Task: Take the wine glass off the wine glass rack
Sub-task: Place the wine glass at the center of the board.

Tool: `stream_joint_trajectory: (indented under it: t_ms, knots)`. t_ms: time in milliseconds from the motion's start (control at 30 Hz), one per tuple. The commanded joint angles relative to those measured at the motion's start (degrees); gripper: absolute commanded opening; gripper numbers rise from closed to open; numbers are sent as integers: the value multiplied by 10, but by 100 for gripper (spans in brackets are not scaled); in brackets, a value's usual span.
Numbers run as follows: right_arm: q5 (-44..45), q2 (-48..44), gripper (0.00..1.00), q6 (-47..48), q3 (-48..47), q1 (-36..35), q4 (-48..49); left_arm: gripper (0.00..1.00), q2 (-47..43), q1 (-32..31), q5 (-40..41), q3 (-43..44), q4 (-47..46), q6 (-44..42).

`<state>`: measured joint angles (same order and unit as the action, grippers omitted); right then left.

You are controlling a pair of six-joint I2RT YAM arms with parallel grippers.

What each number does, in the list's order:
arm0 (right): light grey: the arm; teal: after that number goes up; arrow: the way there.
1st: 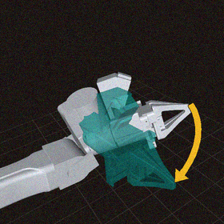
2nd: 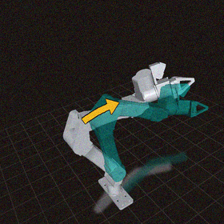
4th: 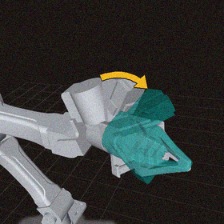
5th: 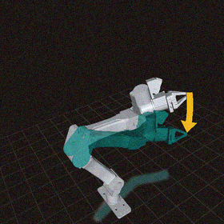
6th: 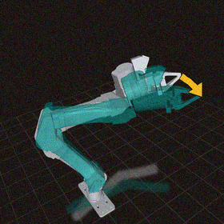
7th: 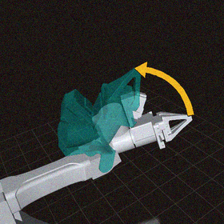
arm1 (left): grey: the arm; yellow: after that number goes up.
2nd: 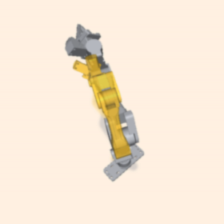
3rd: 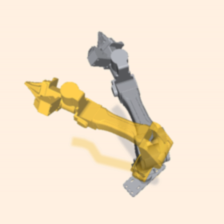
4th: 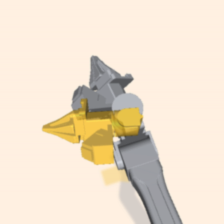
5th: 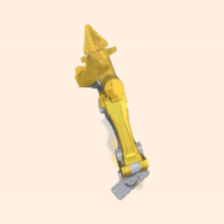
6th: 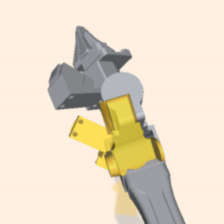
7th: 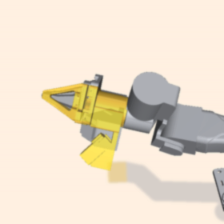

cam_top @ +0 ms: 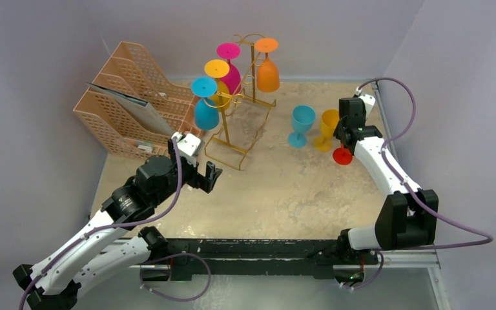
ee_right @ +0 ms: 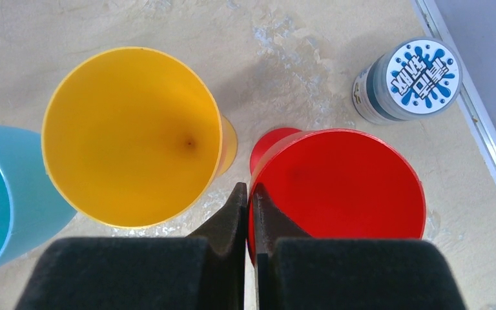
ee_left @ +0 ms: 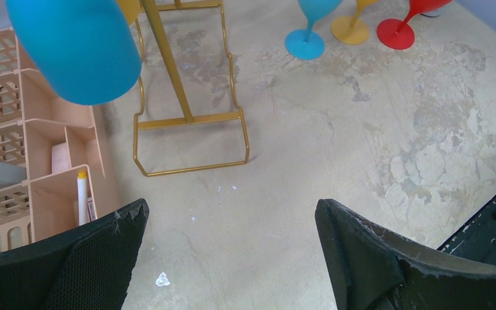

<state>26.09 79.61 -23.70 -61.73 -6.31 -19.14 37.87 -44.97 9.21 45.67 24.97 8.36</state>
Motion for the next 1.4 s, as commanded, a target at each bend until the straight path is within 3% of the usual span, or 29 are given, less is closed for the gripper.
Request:
stream_joint_trajectory:
  t_ms: [0,1367]
  knots:
    - [10,0,5,11,-1,3,5,100,0,1,1,26,-5,-4]
    - [-29,-19,32,13,-58,6,-43,100,6,1,-2,29,-7,-3]
